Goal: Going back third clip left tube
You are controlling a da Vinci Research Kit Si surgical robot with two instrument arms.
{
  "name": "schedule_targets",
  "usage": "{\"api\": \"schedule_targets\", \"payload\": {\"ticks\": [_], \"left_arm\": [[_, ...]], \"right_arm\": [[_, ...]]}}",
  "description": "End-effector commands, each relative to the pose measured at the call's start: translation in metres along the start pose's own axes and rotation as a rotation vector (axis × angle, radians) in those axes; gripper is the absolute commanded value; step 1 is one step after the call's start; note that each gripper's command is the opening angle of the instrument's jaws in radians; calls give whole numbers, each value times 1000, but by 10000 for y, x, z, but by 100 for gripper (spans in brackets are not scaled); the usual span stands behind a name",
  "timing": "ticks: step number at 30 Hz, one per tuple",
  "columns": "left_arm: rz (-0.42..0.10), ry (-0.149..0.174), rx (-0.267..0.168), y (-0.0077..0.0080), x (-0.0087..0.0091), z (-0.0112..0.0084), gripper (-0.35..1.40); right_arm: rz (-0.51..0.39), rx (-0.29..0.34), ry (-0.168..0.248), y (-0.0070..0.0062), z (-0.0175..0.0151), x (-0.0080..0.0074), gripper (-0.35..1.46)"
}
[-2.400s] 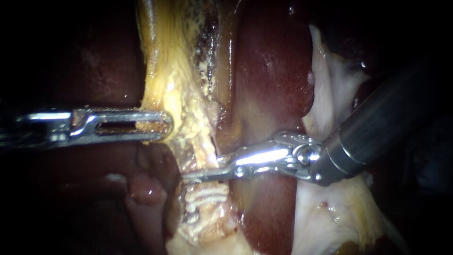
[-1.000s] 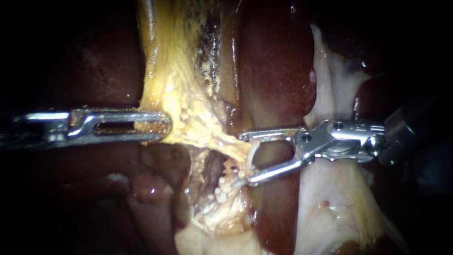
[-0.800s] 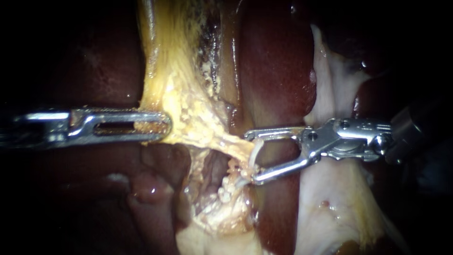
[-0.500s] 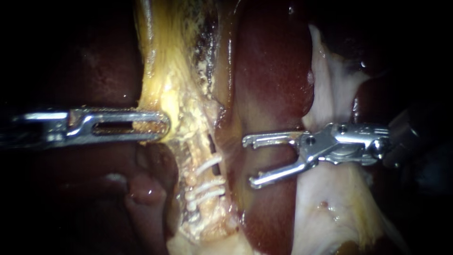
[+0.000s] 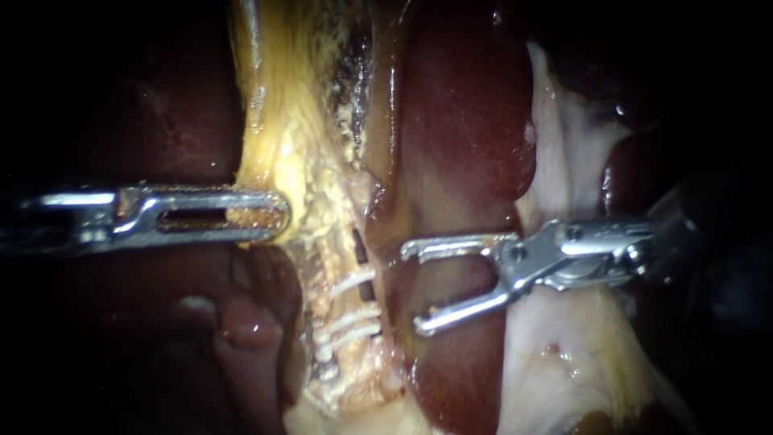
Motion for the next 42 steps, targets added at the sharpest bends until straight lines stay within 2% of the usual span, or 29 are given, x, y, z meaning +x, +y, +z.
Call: {"api": "schedule_targets", "payload": {"ticks": [1,5,8,15,21,26,35,42], "left_arm": [[0,0,1,0,0,1,-35],[0,0,1,0,0,1,-35],[1,-1,0,1,0,3,-35],[5,-7,-6,7,6,18,-35],[13,-3,-7,18,16,48,-35],[16,5,-16,25,17,68,-35],[17,20,-14,27,17,88,-35],[17,28,-10,27,18,90,-35]], "right_arm": [[-11,-2,0,-1,-5,5,60],[-51,-27,-5,-4,-18,20,60],[-72,-31,-7,-5,-19,24,60],[-72,-32,-7,-4,-19,23,60],[-72,-31,-7,-5,-20,23,60],[-72,-31,-7,-5,-19,23,60],[-78,-34,-8,-8,-18,26,60],[-78,-34,-8,-8,-18,26,60]]}}
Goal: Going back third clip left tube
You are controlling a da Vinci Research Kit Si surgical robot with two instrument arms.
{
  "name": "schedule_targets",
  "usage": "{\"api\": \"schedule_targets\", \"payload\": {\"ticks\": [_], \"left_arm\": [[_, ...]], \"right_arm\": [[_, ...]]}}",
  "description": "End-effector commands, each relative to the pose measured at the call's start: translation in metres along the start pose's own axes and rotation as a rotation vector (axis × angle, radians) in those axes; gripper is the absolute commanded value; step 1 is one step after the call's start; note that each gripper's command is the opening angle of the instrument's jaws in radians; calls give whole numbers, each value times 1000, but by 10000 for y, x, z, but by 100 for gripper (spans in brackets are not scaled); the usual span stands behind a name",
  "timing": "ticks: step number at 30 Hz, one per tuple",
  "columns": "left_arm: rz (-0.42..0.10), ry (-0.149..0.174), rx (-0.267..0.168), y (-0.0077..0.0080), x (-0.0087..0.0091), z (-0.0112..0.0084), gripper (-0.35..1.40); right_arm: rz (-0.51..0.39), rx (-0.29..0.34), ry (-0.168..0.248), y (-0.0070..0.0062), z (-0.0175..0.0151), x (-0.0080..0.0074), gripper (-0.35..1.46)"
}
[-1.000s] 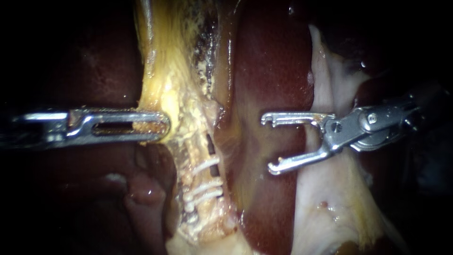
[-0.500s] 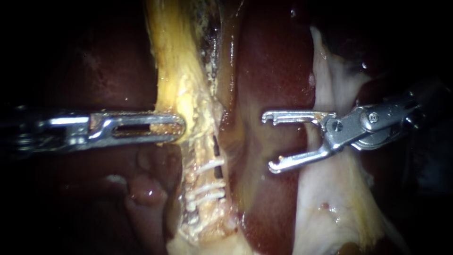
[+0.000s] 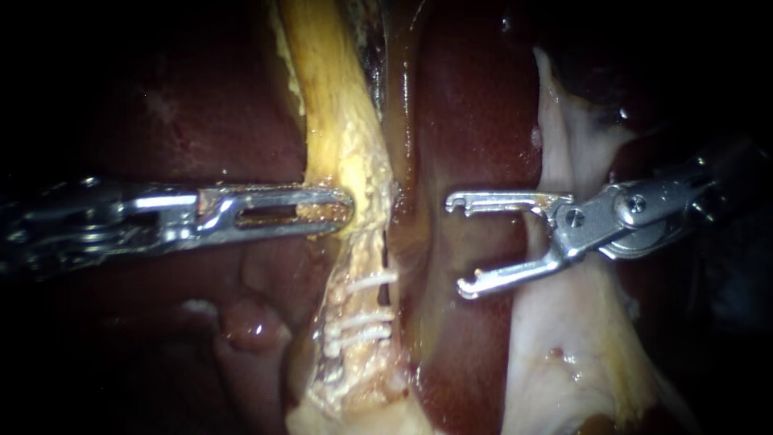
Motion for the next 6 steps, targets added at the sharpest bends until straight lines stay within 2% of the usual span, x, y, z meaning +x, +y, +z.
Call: {"api": "schedule_targets", "payload": {"ticks": [1,6], "left_arm": [[0,1,2,0,0,0,-35],[0,1,2,0,0,0,-35]], "right_arm": [[0,0,0,0,0,0,60],[1,-1,0,1,0,1,60]]}}
